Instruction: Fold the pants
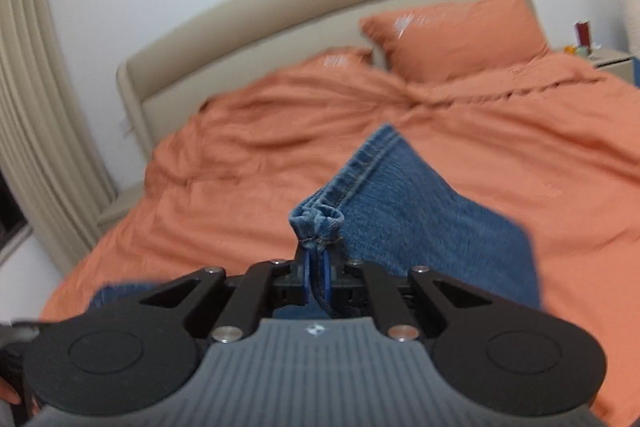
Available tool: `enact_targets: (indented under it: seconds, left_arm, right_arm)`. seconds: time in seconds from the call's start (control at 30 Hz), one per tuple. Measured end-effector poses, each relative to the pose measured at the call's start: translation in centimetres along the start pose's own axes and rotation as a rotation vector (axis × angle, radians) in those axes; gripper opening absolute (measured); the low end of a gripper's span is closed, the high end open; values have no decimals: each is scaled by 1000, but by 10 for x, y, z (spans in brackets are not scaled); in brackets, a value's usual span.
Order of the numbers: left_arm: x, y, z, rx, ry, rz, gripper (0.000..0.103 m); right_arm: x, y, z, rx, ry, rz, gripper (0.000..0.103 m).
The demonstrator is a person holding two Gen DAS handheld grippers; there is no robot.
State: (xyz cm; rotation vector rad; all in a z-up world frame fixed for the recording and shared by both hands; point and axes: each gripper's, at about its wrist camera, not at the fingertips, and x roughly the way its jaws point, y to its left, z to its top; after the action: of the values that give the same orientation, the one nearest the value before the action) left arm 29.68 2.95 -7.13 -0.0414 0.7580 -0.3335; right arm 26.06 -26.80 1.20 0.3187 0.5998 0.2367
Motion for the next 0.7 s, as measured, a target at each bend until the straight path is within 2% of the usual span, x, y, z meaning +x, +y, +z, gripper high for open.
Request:
enact_targets:
  seconds: [0.1,0.17,0.23,0.27,0.4,0.53,0.6,0.7]
  left_arm:
    - [7,11,-17,-39,38,-35,27]
    - [14,15,-26,-70,63,-71,27]
    - [21,18,-33,-101,86,-129,27]
    - [25,19,-34,-116,94,-161,30]
    - [45,16,-31,-168,107,-258,41]
    - [74,10,-20,-228,113,-348,58]
    - [91,8,-15,-256,110,-375,62]
    - [121,7,-7,-310,120,-389,64]
  right_arm:
    - [40,19,-57,-57,136,10,2]
    - [58,28,-92,-119,223,-18,2]
    - [68,26,-115,-146,275,-36,5]
    - [68,24,-121,-143,290,-33,10]
    - [61,25,-124,-156,311,19,24]
    - [49,27,-117,-175,346,78,25]
    - [37,20,-104,-195,304,58,26]
    - [26,-6,-84,-197,252,2,27]
